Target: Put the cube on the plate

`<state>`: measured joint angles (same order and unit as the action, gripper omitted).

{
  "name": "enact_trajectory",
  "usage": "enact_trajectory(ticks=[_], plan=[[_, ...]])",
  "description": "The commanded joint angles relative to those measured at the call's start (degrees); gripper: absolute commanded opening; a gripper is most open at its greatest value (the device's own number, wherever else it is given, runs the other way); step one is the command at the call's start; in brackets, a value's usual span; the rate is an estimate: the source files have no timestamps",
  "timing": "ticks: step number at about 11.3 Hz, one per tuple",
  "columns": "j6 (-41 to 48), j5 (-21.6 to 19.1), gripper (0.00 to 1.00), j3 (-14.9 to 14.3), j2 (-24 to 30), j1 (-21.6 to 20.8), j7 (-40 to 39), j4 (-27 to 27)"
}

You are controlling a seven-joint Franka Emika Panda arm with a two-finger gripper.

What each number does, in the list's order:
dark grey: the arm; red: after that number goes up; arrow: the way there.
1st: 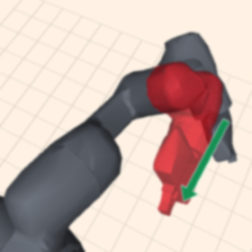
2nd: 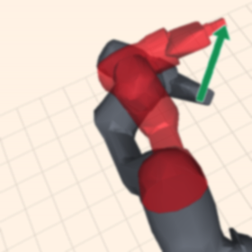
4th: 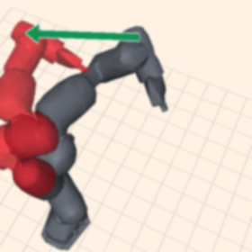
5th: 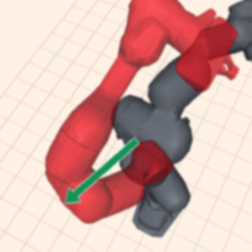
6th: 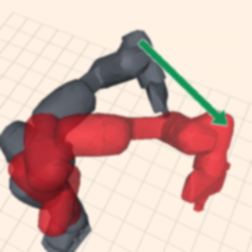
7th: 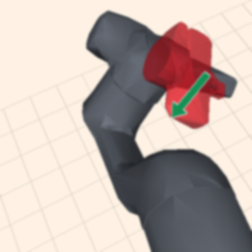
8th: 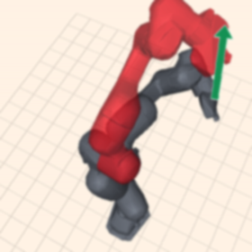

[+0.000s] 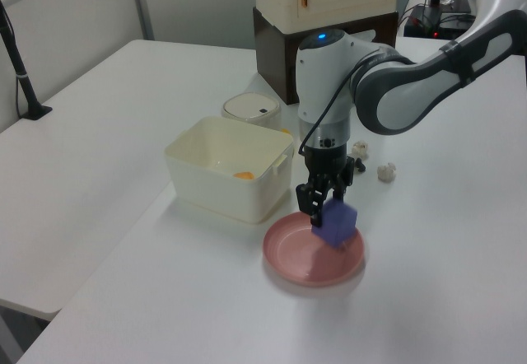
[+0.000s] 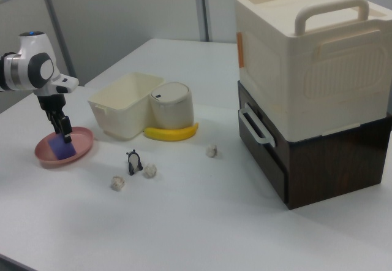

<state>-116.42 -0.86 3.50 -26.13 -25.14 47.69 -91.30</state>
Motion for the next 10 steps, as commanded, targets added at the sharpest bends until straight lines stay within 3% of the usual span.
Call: enact_trajectory(ticks=[1, 3, 5, 7, 8, 10], plan=[[1.71, 0.15, 1.0, -0.34, 0.82, -0.44, 2.84, 3.39], [6.86, 1.02, 1.0, -0.16, 5.98, 1.83, -0.9, 3.59], [18.54, 1.12, 1.0, -0.07, 12.48, 7.26, -13.61, 3.06], [23.58, 1.29, 1.0, -1.04, 17.32, 14.38, -27.76, 1.75], [23.95, 1.73, 1.0, -3.22, 18.91, 16.76, -33.92, 1.48], [23.96, 1.73, 1.0, -11.11, 19.98, 17.31, -44.13, 1.83]])
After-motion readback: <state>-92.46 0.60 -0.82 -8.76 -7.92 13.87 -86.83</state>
